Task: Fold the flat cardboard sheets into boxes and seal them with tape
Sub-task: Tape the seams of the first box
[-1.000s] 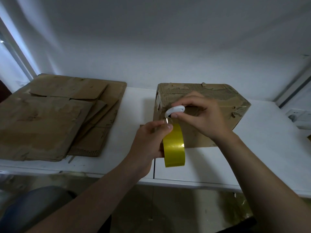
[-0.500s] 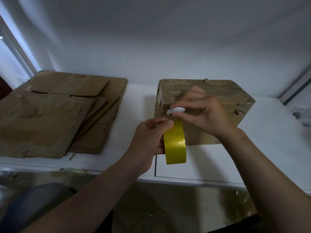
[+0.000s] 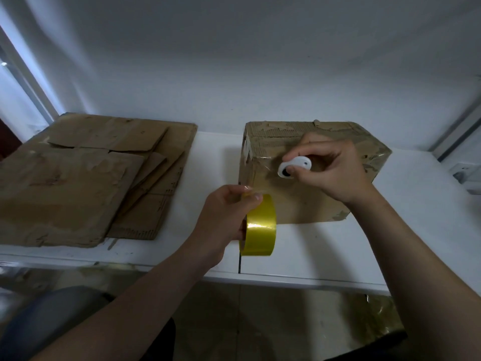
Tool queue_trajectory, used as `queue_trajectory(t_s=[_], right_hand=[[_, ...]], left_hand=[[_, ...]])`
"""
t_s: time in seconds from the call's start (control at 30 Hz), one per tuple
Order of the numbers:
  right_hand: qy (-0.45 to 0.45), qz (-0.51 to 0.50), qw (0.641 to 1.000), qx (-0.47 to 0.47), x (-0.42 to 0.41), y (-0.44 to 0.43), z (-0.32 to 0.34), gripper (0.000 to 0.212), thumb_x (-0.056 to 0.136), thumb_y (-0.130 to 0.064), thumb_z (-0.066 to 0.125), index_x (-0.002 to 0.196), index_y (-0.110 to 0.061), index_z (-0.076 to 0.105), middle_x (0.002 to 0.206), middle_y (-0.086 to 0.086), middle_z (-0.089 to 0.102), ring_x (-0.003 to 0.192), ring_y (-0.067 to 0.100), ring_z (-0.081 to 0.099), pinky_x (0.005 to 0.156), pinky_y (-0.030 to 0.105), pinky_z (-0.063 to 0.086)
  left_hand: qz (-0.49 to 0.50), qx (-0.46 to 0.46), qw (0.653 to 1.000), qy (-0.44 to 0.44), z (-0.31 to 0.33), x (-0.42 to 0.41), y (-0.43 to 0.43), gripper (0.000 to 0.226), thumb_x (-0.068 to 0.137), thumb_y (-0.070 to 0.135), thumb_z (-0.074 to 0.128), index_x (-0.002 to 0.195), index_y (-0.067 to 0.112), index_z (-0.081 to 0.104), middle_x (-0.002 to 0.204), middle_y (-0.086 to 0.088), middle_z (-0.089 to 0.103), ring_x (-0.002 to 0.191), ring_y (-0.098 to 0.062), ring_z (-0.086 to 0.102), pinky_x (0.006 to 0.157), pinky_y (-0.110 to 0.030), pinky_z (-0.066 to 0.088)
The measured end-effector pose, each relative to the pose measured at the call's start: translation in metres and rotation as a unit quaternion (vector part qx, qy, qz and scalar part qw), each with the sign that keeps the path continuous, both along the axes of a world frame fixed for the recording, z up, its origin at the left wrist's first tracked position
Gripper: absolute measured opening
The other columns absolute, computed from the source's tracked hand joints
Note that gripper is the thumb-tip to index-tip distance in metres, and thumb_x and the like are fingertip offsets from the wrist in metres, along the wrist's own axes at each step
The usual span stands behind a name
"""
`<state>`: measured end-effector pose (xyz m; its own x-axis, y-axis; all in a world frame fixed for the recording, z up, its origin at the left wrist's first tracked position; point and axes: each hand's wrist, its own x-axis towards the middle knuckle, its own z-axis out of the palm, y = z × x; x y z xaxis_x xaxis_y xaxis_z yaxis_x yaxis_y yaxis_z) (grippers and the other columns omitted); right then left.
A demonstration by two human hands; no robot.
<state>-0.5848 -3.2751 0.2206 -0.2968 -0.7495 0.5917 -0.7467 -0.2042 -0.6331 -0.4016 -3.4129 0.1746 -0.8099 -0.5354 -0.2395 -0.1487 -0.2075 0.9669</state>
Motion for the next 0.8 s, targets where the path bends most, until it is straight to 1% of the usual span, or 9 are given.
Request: queue_trajectory(t_s=[0.13, 0.23, 0.37, 0.5, 0.57, 0.63, 0.67, 0.73, 0.8], right_hand=[[0.089, -0.052, 0.992, -0.075, 0.004, -0.015, -0.011, 0.010, 0.081, 0.001, 0.083, 0.088, -0.001, 0.077, 0.084, 0.009, 0.072, 0.078, 0.028, 0.061, 0.073, 0.041, 0.046], [0.084, -0.065, 0.989, -0.106, 0.005, -0.017, -0.014, 0.009, 0.081, -0.001, 0.083, 0.087, 0.000, 0.077, 0.084, 0.009, 0.074, 0.079, 0.030, 0.062, 0.075, 0.045, 0.046], [0.075, -0.073, 0.991, -0.085, 0.006, 0.002, -0.015, 0.009, 0.081, -0.002, 0.084, 0.086, -0.001, 0.077, 0.085, 0.007, 0.074, 0.080, 0.028, 0.065, 0.075, 0.047, 0.049], [0.094, -0.064, 0.991, -0.069, 0.012, 0.024, -0.013, 0.008, 0.082, -0.003, 0.084, 0.085, -0.002, 0.077, 0.084, 0.007, 0.074, 0.077, 0.028, 0.067, 0.072, 0.043, 0.050], [0.062, -0.067, 0.996, -0.020, 0.016, 0.034, -0.013, 0.006, 0.083, -0.008, 0.084, 0.084, -0.007, 0.077, 0.082, 0.002, 0.074, 0.072, 0.019, 0.064, 0.067, 0.031, 0.047], [-0.005, -0.113, 0.990, 0.080, 0.019, 0.040, -0.026, 0.009, 0.083, -0.016, 0.084, 0.079, -0.016, 0.076, 0.075, -0.002, 0.071, 0.063, 0.009, 0.055, 0.061, 0.023, 0.041], [-0.042, -0.140, 0.980, 0.136, 0.019, 0.042, -0.036, 0.012, 0.082, -0.018, 0.084, 0.075, -0.018, 0.074, 0.072, -0.002, 0.070, 0.061, 0.008, 0.055, 0.060, 0.024, 0.043], [-0.101, -0.181, 0.952, 0.228, 0.016, 0.042, -0.060, 0.020, 0.080, -0.020, 0.085, 0.068, -0.020, 0.070, 0.070, -0.004, 0.071, 0.066, 0.011, 0.063, 0.066, 0.033, 0.053], [-0.117, -0.205, 0.926, 0.296, 0.013, 0.042, -0.080, 0.024, 0.080, -0.022, 0.085, 0.064, -0.018, 0.067, 0.065, -0.005, 0.070, 0.066, 0.011, 0.065, 0.067, 0.033, 0.054]], left_hand=[[0.031, -0.047, 0.998, -0.015, -0.002, 0.001, -0.006, 0.028, 0.088, 0.034, 0.075, 0.112, 0.035, 0.061, 0.123, -0.003, 0.061, 0.102, -0.028, 0.068, 0.073, -0.039, 0.063], [0.053, -0.067, 0.996, -0.023, -0.002, 0.000, -0.013, 0.029, 0.088, 0.035, 0.075, 0.113, 0.036, 0.062, 0.123, -0.005, 0.060, 0.102, -0.028, 0.067, 0.071, -0.038, 0.063], [0.069, -0.104, 0.991, -0.040, -0.004, -0.005, -0.020, 0.033, 0.087, 0.039, 0.075, 0.117, 0.035, 0.062, 0.118, -0.001, 0.060, 0.100, -0.025, 0.065, 0.076, -0.042, 0.062], [0.062, -0.134, 0.988, -0.042, -0.008, -0.008, -0.020, 0.033, 0.089, 0.038, 0.074, 0.117, 0.037, 0.058, 0.108, 0.013, 0.054, 0.097, -0.016, 0.060, 0.073, -0.036, 0.059], [0.057, -0.146, 0.987, -0.041, -0.012, -0.007, -0.019, 0.031, 0.089, 0.038, 0.074, 0.115, 0.039, 0.058, 0.107, 0.015, 0.053, 0.097, -0.015, 0.059, 0.071, -0.035, 0.059], [0.057, -0.154, 0.986, -0.042, -0.015, -0.006, -0.019, 0.028, 0.088, 0.037, 0.075, 0.110, 0.041, 0.058, 0.106, 0.017, 0.052, 0.096, -0.012, 0.059, 0.070, -0.034, 0.058], [0.058, -0.157, 0.985, -0.043, -0.016, -0.005, -0.020, 0.026, 0.089, 0.037, 0.075, 0.108, 0.041, 0.058, 0.105, 0.019, 0.051, 0.095, -0.011, 0.058, 0.068, -0.033, 0.057], [0.061, -0.153, 0.985, -0.045, -0.016, -0.004, -0.020, 0.025, 0.088, 0.036, 0.075, 0.106, 0.042, 0.058, 0.105, 0.018, 0.052, 0.095, -0.012, 0.059, 0.067, -0.032, 0.056], [0.066, -0.153, 0.985, -0.049, -0.016, -0.003, -0.021, 0.026, 0.088, 0.035, 0.076, 0.107, 0.041, 0.058, 0.106, 0.014, 0.055, 0.096, -0.015, 0.060, 0.066, -0.032, 0.056]])
